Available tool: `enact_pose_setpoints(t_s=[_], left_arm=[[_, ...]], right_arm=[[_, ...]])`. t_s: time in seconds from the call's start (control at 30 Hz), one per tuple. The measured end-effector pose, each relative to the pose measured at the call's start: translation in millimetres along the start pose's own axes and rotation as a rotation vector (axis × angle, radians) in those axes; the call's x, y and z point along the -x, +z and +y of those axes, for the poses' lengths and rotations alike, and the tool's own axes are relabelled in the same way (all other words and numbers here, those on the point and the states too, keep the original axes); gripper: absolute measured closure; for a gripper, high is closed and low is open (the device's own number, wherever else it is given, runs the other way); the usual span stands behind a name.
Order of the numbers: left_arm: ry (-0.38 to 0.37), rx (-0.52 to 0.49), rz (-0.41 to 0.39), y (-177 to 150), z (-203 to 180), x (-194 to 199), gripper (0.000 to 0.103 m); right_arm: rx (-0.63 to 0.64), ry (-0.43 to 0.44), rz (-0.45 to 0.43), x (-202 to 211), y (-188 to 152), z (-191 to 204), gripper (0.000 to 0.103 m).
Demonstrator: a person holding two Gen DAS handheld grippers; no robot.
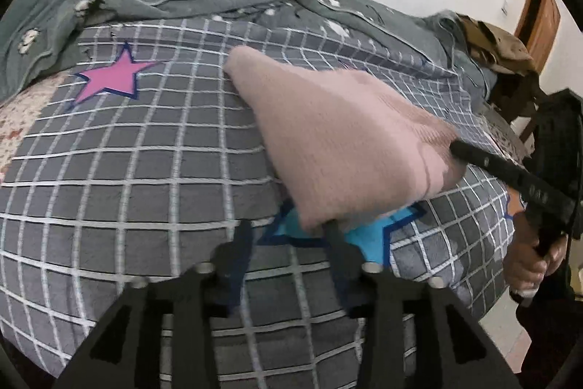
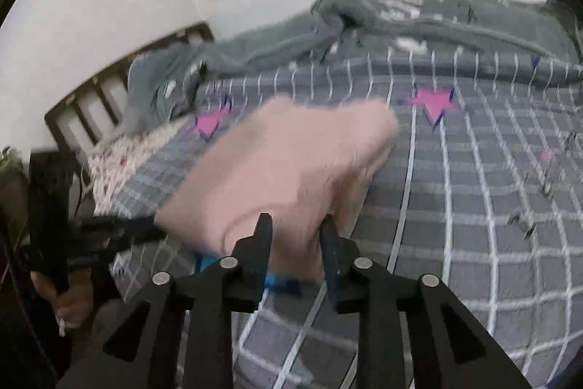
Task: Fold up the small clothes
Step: 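Release the bundle with the right tool and press it flat with the left tool, then press the pink sweater bundle flat with the right tool while the left tool smooths it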
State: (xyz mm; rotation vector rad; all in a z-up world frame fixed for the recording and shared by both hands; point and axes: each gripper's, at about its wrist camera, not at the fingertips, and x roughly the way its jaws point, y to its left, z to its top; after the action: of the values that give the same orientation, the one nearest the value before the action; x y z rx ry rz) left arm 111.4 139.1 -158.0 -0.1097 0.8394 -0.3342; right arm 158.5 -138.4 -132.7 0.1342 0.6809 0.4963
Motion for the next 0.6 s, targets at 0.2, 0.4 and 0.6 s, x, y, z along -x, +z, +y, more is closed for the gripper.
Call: enact_pose_setpoints(t_s=[0.2,0.4,0.6], left_arm=[[-0.005,-0.047,-0.016,14,0,8,0.059],[0.005,-0.039,-0.056,25,4,19,0.059],[0.010,-0.034,-0.078,57,-11,-7,0.059]], right_arm=[[0.029,-0.041,-0.064,-18,22,2,0.076],[0.062,-0.170,0.042,-52,8,-9,0.077],[0.017,-0.104,-0.010,-30,20,-12,0.076]])
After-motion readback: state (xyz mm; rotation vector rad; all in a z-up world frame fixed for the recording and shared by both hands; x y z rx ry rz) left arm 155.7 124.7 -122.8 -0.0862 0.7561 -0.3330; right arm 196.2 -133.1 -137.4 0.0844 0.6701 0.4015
